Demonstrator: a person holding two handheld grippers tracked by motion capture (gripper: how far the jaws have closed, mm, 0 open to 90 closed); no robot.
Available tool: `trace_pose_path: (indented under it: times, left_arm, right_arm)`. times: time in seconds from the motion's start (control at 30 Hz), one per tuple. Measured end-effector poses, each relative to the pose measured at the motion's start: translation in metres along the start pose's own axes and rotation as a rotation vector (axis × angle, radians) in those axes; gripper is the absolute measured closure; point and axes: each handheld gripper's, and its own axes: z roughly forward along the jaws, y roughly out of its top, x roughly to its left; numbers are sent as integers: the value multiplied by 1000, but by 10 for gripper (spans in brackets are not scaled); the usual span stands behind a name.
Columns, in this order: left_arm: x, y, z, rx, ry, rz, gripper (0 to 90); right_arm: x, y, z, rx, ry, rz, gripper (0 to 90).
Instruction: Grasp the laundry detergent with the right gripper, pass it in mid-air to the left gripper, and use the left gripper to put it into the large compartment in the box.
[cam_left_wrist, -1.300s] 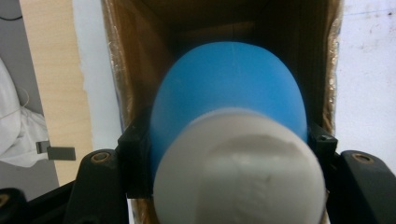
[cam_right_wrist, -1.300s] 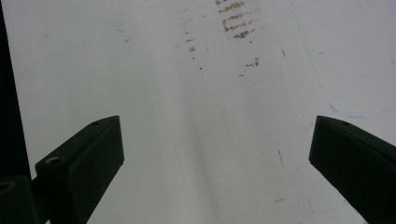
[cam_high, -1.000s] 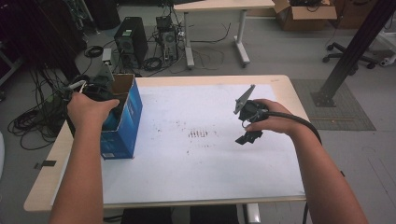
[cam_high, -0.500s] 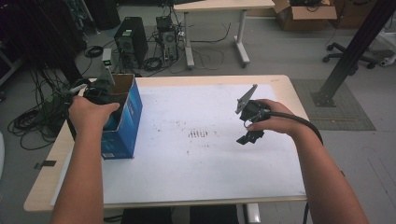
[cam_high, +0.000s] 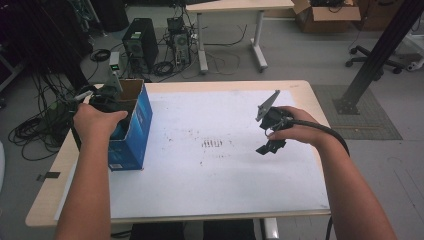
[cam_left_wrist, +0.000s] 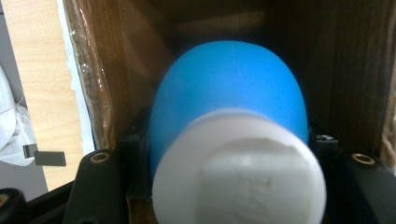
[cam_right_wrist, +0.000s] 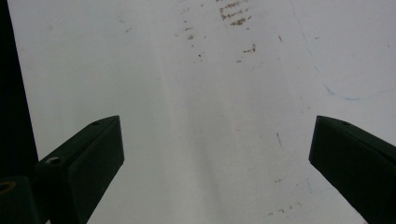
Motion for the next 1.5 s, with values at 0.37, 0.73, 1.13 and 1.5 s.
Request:
trace_pose_path:
  times: [0.37,0.73,1.13,1.5]
  left_arm:
    - [-2,0,1,5,-2,3,329]
    - [-4,-2,-6,-11,10,11,304]
    - [-9,-3,-21,-26,33,19,294]
    - [-11,-4,-37,-58,54,14,207]
  right_arm:
    - [-2,-4,0,-17,6,21,31]
    - [-2,-6,1,-15,1,25,31]
    - [-2,-5,0,-24,0,19,31]
    - [-1,-7,0,-28,-3,22,31]
